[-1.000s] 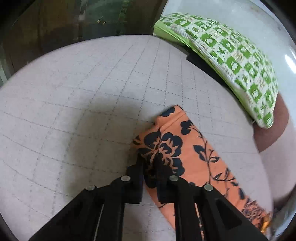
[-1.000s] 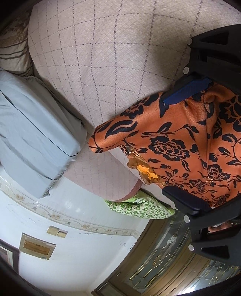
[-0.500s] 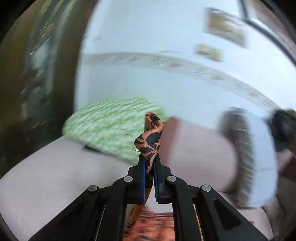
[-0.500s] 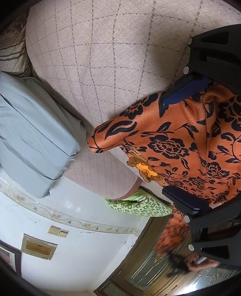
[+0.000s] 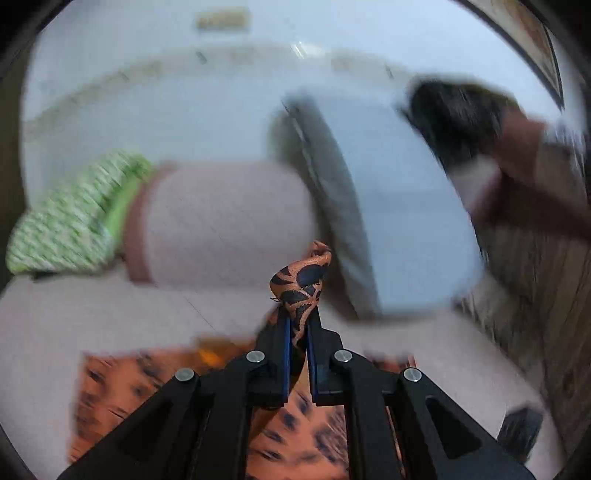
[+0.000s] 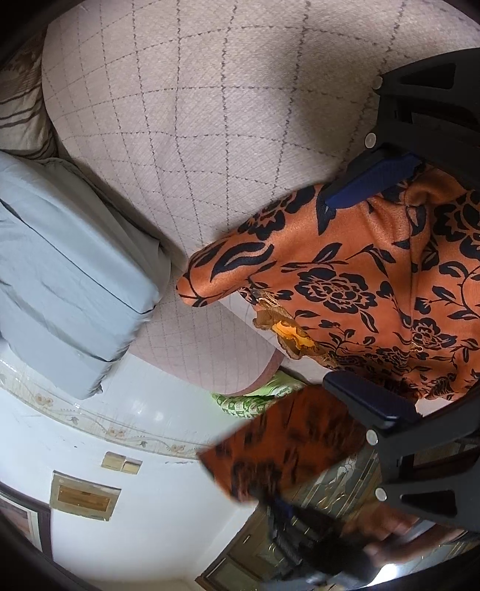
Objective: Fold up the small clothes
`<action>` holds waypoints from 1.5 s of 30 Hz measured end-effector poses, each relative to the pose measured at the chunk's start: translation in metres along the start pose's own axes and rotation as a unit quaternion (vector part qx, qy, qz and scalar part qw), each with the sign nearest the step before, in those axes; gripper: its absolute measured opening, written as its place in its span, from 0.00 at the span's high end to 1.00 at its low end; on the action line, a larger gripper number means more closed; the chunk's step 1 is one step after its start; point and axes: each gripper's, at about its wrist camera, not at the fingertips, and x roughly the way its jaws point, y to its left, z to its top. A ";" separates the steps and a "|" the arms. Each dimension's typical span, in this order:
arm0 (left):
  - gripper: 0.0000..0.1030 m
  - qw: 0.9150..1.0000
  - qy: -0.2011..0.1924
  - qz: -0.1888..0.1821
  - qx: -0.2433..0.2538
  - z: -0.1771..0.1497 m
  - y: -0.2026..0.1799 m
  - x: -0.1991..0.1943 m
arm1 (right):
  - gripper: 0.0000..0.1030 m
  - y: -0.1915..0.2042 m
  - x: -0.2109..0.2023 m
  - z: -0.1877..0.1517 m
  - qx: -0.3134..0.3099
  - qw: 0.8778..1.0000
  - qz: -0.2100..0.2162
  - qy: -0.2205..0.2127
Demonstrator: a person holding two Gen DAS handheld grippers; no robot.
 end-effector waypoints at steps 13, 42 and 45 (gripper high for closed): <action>0.32 0.984 0.147 -0.090 0.051 -0.066 -0.003 0.026 | 0.11 -0.002 -0.002 0.001 0.009 1.000 0.010 -0.001; 0.25 0.980 0.095 0.172 -0.013 -0.146 0.232 -0.057 | 0.65 0.036 0.064 0.008 0.089 0.981 -0.158 0.076; 0.25 0.975 0.144 0.168 0.012 -0.153 0.232 -0.031 | 0.64 0.031 0.061 0.009 0.090 0.980 -0.158 0.074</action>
